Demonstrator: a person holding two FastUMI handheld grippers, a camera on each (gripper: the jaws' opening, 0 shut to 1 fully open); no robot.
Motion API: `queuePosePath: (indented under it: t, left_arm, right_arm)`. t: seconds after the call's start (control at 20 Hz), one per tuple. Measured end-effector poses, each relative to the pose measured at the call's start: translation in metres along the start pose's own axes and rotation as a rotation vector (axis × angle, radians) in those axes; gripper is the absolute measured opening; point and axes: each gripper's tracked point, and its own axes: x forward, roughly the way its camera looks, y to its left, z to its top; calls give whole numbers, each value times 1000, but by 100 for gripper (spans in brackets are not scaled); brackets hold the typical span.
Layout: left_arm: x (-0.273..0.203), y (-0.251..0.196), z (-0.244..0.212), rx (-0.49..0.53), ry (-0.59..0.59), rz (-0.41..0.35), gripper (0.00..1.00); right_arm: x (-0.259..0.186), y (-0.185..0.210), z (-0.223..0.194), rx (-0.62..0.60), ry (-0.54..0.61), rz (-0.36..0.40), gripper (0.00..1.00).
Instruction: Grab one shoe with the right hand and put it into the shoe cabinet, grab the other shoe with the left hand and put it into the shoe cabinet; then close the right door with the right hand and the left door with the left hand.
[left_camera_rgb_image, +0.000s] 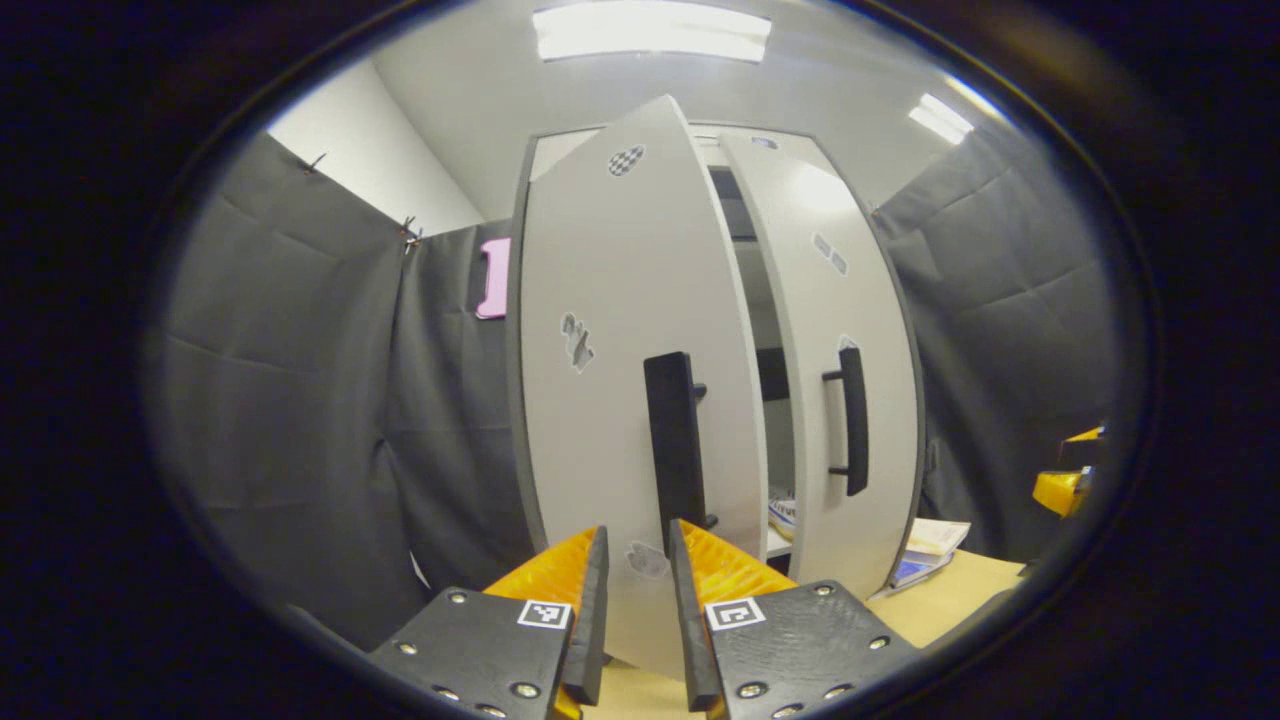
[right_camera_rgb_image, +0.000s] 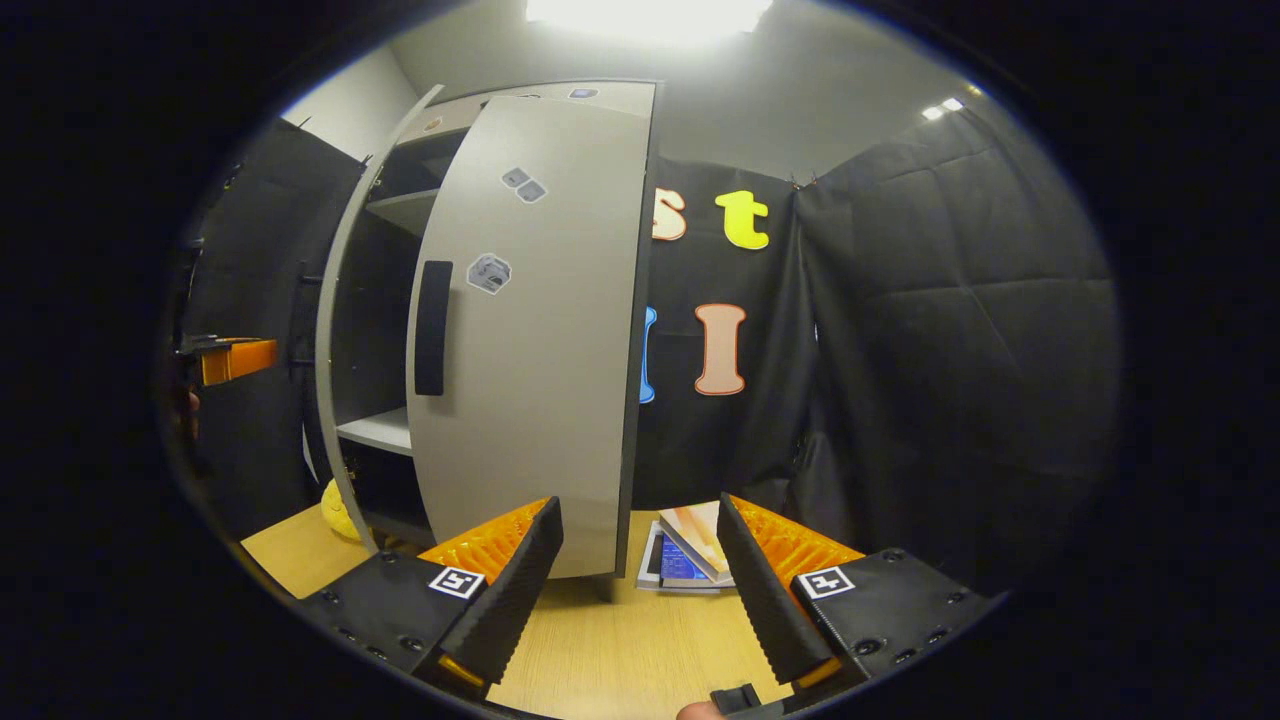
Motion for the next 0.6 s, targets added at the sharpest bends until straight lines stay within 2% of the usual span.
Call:
queuePosePath:
  t: [0.25,0.6]
  left_arm:
    - [-16,-5,-10,-28,14,-24,33]
    - [-62,37,-17,-55,10,54,34]
  right_arm:
    - [-4,4,6,12,-12,20,98]
    - [-24,36,20,-1,-42,53,98]
